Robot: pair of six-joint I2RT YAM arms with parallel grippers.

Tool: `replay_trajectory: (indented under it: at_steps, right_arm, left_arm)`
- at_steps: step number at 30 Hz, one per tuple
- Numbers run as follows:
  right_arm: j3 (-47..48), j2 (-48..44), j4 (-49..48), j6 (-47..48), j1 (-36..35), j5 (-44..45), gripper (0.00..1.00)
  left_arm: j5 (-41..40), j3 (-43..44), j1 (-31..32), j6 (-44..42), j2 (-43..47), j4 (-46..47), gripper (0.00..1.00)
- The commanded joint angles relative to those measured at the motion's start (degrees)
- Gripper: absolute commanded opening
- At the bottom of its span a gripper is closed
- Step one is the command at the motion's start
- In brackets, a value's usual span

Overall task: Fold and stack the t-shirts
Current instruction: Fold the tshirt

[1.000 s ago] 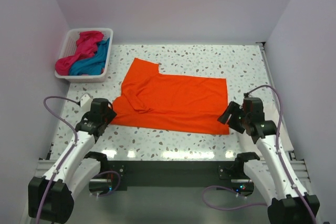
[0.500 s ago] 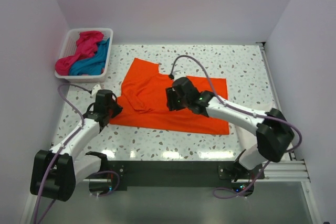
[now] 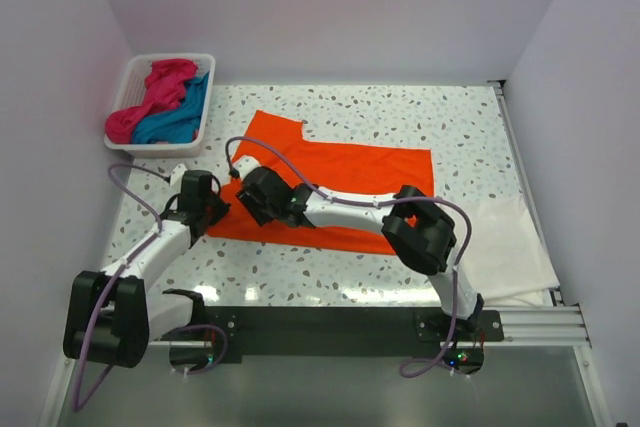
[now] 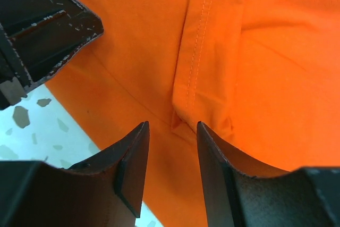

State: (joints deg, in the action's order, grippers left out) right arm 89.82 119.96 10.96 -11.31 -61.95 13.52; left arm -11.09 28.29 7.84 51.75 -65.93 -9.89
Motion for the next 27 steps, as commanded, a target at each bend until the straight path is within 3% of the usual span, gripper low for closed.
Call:
replay_trajectory:
  at_steps: [1, 9, 21, 27]
  right_arm:
    - [4.39, 1.49, -2.0, 3.66, -0.18, 3.62, 0.45]
    - [10.11, 6.86, 1.43, 5.33, -0.54, 6.08, 0.43]
    - [9.76, 8.36, 2.75, 6.47, -0.54, 7.49, 0.37]
    - [9.06, 8.27, 3.37, 7.18, -0.62, 8.01, 0.28]
  left_arm:
    - [0.71, -0.43, -1.15, 2.04, -1.13, 2.33, 0.14]
    - [2.22, -1.49, -2.03, 2.13, -2.62, 3.91, 0.13]
    - [2.92, -2.28, -2.56, 1.6, -3.68, 4.97, 0.13]
    - [2.92, -2.72, -2.74, 1.43, -3.85, 5.32, 0.13]
